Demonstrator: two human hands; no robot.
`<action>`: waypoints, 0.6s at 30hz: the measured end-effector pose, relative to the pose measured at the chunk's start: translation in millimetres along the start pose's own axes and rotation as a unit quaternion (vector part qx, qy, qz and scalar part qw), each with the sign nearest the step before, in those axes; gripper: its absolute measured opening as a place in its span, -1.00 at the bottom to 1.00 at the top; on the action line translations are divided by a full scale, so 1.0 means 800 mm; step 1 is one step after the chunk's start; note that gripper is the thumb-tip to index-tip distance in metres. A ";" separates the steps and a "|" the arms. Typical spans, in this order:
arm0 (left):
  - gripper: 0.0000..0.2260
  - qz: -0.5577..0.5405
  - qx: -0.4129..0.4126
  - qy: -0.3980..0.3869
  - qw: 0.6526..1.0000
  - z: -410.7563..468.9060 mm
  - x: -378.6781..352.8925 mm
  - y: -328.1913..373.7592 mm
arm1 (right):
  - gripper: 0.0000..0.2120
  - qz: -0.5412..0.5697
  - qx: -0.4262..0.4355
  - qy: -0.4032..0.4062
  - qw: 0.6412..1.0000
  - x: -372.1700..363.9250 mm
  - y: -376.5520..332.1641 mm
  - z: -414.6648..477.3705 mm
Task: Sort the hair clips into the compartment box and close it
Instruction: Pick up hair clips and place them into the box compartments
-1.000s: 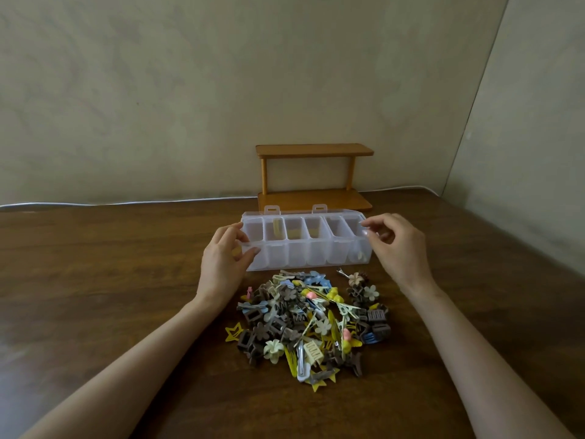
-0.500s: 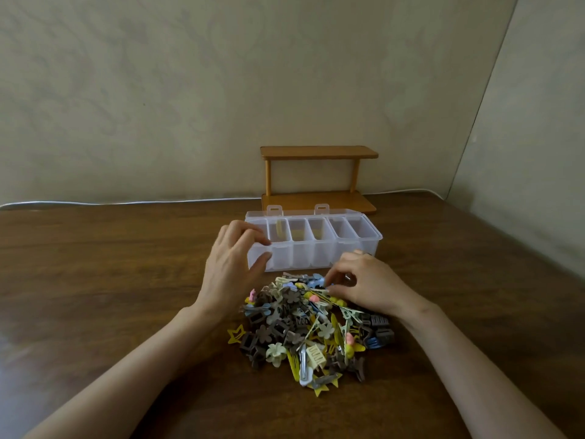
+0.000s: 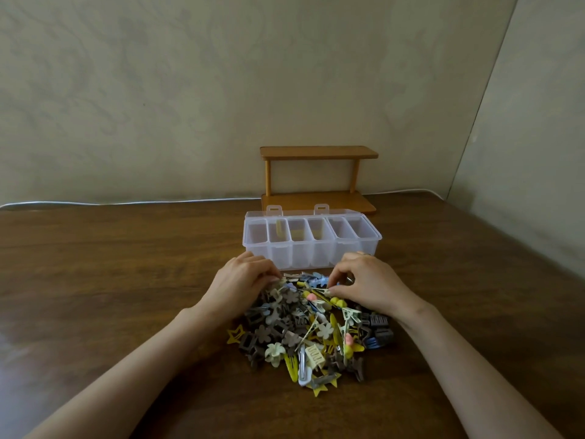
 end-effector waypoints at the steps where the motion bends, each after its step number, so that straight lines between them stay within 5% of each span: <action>1: -0.88 0.000 0.005 -0.003 1.000 0.000 -0.001 -0.002 | -0.88 -0.002 0.000 0.000 1.000 -0.002 0.000 0.000; 13: -0.84 -0.043 0.021 -0.016 0.999 -0.002 -0.001 0.001 | -0.96 0.158 -0.032 0.040 0.986 0.037 0.015 -0.004; 18: -0.82 -0.060 0.017 -0.023 0.998 -0.001 -0.001 0.005 | -0.87 0.018 -0.032 -0.027 0.999 0.000 0.007 -0.003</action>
Point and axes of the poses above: each hand's wrist, its own z-axis towards the middle knuckle, its own x-axis out of the back of the hand, y = z × x, the point moved 8 cm from there along z, towards the middle knuckle, and after that the axes turned 14 degrees about z, right-handed, at the moved point
